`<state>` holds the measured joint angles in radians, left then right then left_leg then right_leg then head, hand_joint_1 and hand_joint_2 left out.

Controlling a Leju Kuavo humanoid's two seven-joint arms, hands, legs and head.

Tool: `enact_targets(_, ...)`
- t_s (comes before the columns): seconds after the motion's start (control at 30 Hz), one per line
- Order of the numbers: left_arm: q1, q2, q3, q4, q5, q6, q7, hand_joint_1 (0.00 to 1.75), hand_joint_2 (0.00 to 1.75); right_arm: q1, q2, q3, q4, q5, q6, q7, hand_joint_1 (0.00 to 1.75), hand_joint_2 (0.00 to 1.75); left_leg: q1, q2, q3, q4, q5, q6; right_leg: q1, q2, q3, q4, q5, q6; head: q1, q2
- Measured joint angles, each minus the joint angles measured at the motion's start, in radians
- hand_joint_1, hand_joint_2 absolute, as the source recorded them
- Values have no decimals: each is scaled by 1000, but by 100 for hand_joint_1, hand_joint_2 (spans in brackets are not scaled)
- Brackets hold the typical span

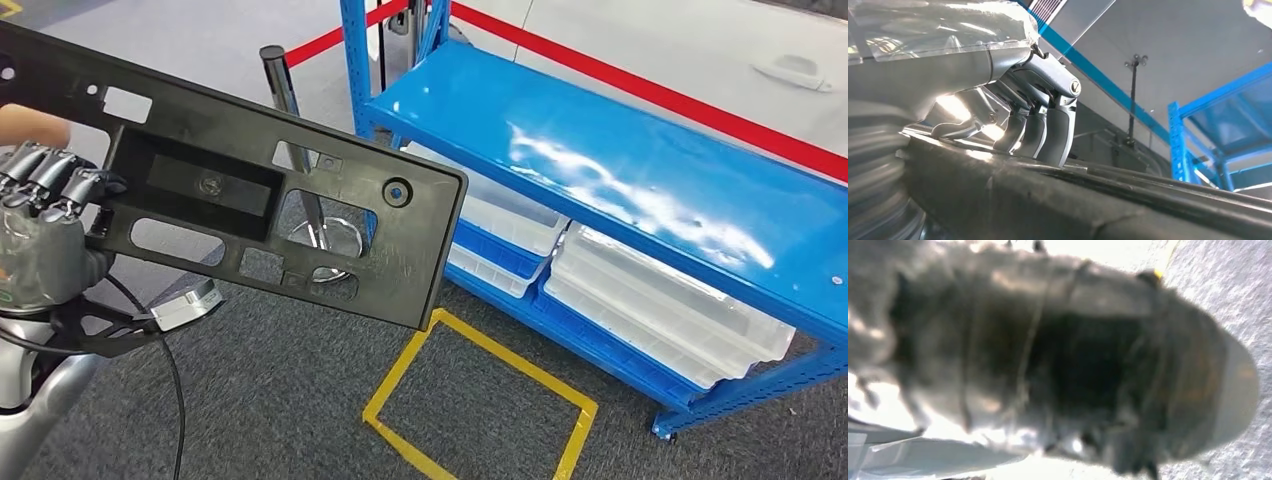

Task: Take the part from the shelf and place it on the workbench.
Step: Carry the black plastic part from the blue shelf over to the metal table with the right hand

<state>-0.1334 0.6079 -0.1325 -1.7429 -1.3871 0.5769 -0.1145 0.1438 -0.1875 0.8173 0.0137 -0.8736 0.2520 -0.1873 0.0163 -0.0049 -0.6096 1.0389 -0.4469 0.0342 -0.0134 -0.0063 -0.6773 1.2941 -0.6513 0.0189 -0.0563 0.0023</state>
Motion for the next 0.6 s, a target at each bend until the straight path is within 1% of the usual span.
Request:
enact_targets(0.03,-2,-3,-7,3,-1,0,0,175,175,-1,1,-2,0,-1,0,1,0,0,-5,-14,-15,0,12,2,6,4,7,22,-2,-9,0,0)
enact_targets(0.07,-5,-6,-12,5,-2,0,0,175,175,-1,1,-5,0,-3,0,1,0,0,-10,-29,-29,1,23,3,13,8,32,7,16,-20,0,0)
enact_targets(0.1,-9,-8,-17,8,-2,0,-1,175,175,-2,2,-8,0,-4,0,1,0,0,-15,-44,-41,1,34,3,21,18,74,-44,45,-35,0,0)
enact_targets(0.13,-13,-10,-21,10,-2,0,-1,175,175,-3,1,-11,0,-5,0,1,0,0,-17,-57,-50,1,44,3,29,41,122,-116,70,-54,0,0)
enact_targets(0.17,-18,-12,-26,12,0,0,-1,175,175,-4,1,-13,0,-7,1,1,0,0,-20,-69,-58,0,54,2,33,66,167,-189,84,-70,-2,0)
enact_targets(0.2,-23,-14,-31,14,1,-1,-1,175,175,-4,0,-16,1,-8,1,1,0,0,-19,-81,-62,-2,65,-1,37,88,199,-244,91,-79,-3,0)
enact_targets(0.23,-27,-16,-37,16,3,-3,-1,175,175,-4,0,-17,2,-9,1,1,0,0,-16,-93,-65,-7,76,-6,39,99,214,-275,93,-82,-3,0)
enact_targets(0.27,-31,-17,-42,19,4,-4,-1,175,175,-4,1,-19,2,-10,1,0,0,0,-14,-107,-67,-15,90,-11,39,93,217,-287,101,-80,-3,0)
enact_targets(0.3,-32,-18,-47,22,5,-5,-1,175,175,-5,1,-20,2,-11,2,0,0,0,-12,-115,-68,-23,100,-16,38,78,216,-298,114,-78,-1,0)
enact_targets(0.33,-35,-18,-51,24,6,-5,-1,175,175,-7,1,-21,2,-12,2,0,0,0,-13,-105,-73,-26,98,-20,36,62,215,-312,129,-79,-1,0)
enact_targets(0.37,-39,-18,-55,27,6,-6,-1,175,175,-9,1,-22,2,-12,4,0,0,0,-14,-83,-81,-15,78,-24,34,44,212,-325,143,-81,-1,0)
enact_targets(0.4,-45,-18,-59,30,7,-7,-1,175,175,-9,2,-23,2,-11,6,-1,0,0,-14,-52,-93,17,39,-28,30,27,206,-336,155,-82,-1,0)
enact_targets(0.43,-50,-20,-63,33,8,-8,-1,175,175,-9,3,-24,2,-11,8,-1,0,0,-11,-23,-108,69,-10,-34,31,10,196,-337,164,-82,-1,0)
enact_targets(0.47,-53,-21,-66,35,10,-9,-1,175,175,-8,4,-26,2,-10,11,-1,0,0,-5,-10,-123,133,-54,-41,30,-5,183,-333,171,-81,0,0)
enact_targets(0.5,-55,-22,-70,37,12,-10,-1,175,175,-8,5,-28,2,-10,13,-1,0,0,2,-3,-134,194,-78,-49,29,-22,168,-326,177,-77,0,0)
enact_targets(0.53,-56,-23,-73,40,14,-12,0,175,175,-8,6,-31,2,-9,14,-1,0,0,8,-1,-133,234,-80,-57,28,-38,152,-318,181,-74,0,0)
enact_targets(0.57,-58,-23,-77,42,16,-15,0,175,175,-8,6,-32,2,-9,15,-1,0,0,14,2,-118,243,-62,-64,26,-54,136,-308,185,-70,0,0)
enact_targets(0.6,-59,-23,-80,44,17,-17,0,175,175,-9,6,-34,2,-9,15,-1,0,0,18,8,-84,216,-36,-71,25,-70,120,-296,187,-67,0,0)
